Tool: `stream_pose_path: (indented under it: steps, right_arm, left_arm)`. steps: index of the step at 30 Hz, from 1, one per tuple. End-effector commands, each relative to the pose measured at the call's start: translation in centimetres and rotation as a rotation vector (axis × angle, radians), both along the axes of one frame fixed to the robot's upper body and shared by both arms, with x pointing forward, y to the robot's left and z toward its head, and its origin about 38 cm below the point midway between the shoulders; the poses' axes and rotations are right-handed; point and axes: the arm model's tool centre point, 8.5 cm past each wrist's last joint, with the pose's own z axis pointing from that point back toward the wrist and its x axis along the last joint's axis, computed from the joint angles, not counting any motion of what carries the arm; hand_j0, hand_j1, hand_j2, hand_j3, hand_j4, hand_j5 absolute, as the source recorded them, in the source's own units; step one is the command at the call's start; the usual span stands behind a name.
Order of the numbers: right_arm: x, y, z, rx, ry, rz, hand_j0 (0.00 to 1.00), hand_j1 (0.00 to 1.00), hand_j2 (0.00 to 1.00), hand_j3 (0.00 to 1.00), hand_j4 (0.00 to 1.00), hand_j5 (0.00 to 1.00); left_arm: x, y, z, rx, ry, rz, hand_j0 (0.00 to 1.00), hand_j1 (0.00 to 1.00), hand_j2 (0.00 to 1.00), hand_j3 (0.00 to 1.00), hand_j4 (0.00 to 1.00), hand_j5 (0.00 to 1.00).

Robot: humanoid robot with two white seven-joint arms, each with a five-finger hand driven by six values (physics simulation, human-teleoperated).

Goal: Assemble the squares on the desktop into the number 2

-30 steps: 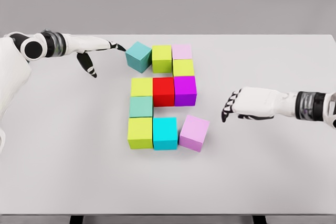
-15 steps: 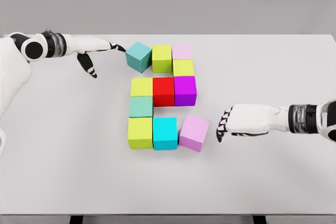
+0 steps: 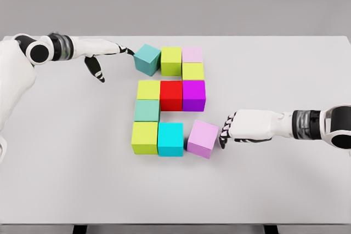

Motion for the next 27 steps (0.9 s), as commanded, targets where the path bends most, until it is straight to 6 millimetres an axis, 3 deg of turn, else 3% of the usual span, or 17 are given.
stream_pose_path:
  steps: [1, 14, 21, 27]
  right_arm:
    - [0.0, 0.1, 0.1, 0.007, 0.000, 0.000, 0.54, 0.54, 0.54, 0.54, 0.54, 0.54]
    - [-0.1, 1.2, 0.7, 0.019, -0.026, 0.026, 0.54, 0.54, 0.54, 0.54, 0.54, 0.54]
    - [0.5, 1.2, 0.8, 0.022, -0.030, 0.014, 0.54, 0.54, 0.54, 0.54, 0.54, 0.54]
    - [0.8, 1.3, 0.8, 0.025, -0.031, 0.012, 0.54, 0.54, 0.54, 0.54, 0.54, 0.54]
  left_arm:
    - [0.0, 0.2, 0.1, -0.003, -0.001, 0.006, 1.00, 1.00, 1.00, 1.00, 1.00, 1.00]
    - [-0.1, 0.4, -0.1, 0.014, 0.003, 0.001, 1.00, 1.00, 1.00, 1.00, 1.00, 1.00]
    - [-0.2, 1.9, 0.1, 0.028, 0.002, 0.023, 1.00, 1.00, 1.00, 1.00, 1.00, 1.00]
    - [-0.4, 1.5, -0.2, 0.029, 0.002, 0.008, 1.00, 1.00, 1.00, 1.00, 1.00, 1.00]
